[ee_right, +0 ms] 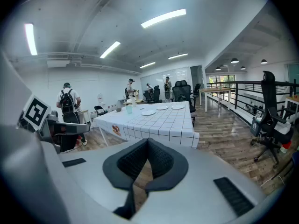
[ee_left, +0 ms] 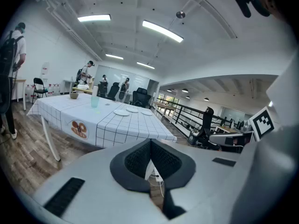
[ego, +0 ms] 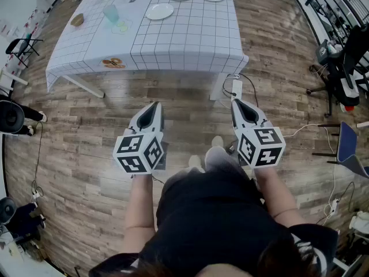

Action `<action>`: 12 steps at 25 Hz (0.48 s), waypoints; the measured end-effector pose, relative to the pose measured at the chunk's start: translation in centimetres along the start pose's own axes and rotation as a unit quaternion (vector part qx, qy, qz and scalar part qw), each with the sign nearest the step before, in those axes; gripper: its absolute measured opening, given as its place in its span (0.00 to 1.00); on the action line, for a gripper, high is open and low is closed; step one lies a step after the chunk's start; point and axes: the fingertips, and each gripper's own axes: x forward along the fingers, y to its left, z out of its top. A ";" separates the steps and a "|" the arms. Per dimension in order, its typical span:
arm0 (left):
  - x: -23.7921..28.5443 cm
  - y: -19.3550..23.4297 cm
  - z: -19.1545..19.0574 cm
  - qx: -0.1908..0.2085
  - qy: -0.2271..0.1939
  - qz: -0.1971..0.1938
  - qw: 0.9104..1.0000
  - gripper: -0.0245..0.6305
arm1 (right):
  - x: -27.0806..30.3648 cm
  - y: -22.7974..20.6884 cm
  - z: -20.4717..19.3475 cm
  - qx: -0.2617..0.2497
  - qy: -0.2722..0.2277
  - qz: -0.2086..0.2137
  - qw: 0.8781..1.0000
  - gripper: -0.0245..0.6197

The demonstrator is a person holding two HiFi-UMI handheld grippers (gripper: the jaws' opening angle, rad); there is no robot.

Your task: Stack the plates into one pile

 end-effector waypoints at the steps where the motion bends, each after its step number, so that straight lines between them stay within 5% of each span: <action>1: 0.0 0.0 0.0 0.000 0.000 0.000 1.000 0.08 | 0.0 0.1 0.0 0.001 -0.001 0.001 1.000 0.06; 12: 0.6 0.4 -0.7 0.009 0.019 -0.006 1.000 0.08 | 0.0 0.0 0.2 0.030 -0.008 -0.001 1.000 0.06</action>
